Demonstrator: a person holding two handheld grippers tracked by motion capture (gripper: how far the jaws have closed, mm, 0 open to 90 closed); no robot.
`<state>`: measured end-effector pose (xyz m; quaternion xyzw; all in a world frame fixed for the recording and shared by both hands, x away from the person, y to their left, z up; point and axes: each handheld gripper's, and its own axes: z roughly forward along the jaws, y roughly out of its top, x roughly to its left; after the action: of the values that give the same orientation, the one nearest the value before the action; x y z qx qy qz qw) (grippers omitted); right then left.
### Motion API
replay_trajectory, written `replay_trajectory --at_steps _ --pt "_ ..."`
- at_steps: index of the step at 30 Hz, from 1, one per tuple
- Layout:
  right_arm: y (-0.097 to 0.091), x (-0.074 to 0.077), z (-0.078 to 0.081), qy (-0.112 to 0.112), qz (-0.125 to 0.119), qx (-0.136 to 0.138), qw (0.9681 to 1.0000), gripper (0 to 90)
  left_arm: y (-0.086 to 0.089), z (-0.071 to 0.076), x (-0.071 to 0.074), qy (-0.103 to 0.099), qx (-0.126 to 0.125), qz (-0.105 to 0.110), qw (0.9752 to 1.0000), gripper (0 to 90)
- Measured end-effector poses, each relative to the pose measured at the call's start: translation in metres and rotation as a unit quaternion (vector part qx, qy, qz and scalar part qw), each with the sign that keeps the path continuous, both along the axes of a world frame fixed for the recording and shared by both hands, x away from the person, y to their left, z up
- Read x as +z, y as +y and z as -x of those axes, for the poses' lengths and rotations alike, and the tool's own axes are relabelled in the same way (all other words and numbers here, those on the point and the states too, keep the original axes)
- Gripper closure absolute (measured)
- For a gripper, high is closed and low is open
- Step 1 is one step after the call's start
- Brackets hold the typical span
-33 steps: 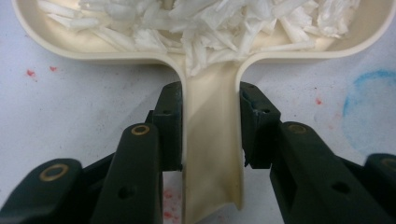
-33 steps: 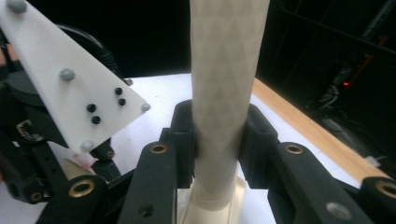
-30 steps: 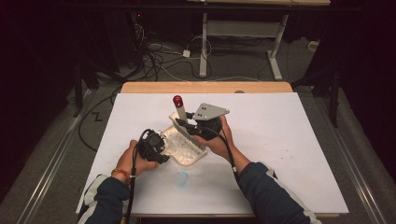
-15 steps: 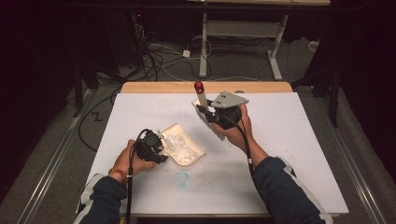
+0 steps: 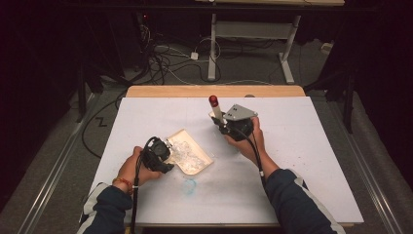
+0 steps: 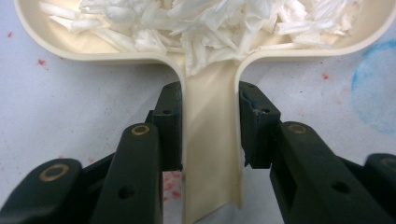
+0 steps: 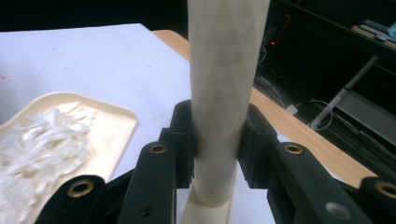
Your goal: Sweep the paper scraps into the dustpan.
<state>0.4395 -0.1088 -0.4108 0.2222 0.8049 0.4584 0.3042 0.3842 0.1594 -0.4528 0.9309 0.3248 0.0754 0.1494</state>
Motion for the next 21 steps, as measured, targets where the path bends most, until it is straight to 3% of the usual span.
replay_trajectory --at_steps 4,6,10,14,16,21 --pt "0.014 -0.001 0.015 0.005 0.004 0.029 0.9996 70.8 -0.002 0.001 0.000 -0.004 0.002 -0.004 1.0000 63.5" --pt "0.022 0.001 0.024 0.019 -0.017 0.053 0.9983 71.0 -0.003 0.002 0.000 -0.008 0.004 -0.008 0.9999 63.4" --pt "0.030 0.004 0.035 0.030 -0.030 0.077 0.9961 71.0 -0.004 0.003 0.000 -0.012 0.003 -0.013 0.9999 63.4" --pt "0.031 0.007 0.040 0.033 -0.042 0.091 0.9944 71.0 -0.004 0.004 0.000 -0.012 0.006 -0.010 0.9999 63.4" --pt "0.029 0.013 0.044 0.039 -0.055 0.108 0.9918 71.0 -0.004 0.004 0.000 -0.012 0.005 -0.010 0.9999 63.4" --pt "0.024 0.022 0.049 0.035 -0.060 0.113 0.9912 71.0 -0.003 0.003 0.000 -0.010 0.006 -0.007 0.9999 63.4"
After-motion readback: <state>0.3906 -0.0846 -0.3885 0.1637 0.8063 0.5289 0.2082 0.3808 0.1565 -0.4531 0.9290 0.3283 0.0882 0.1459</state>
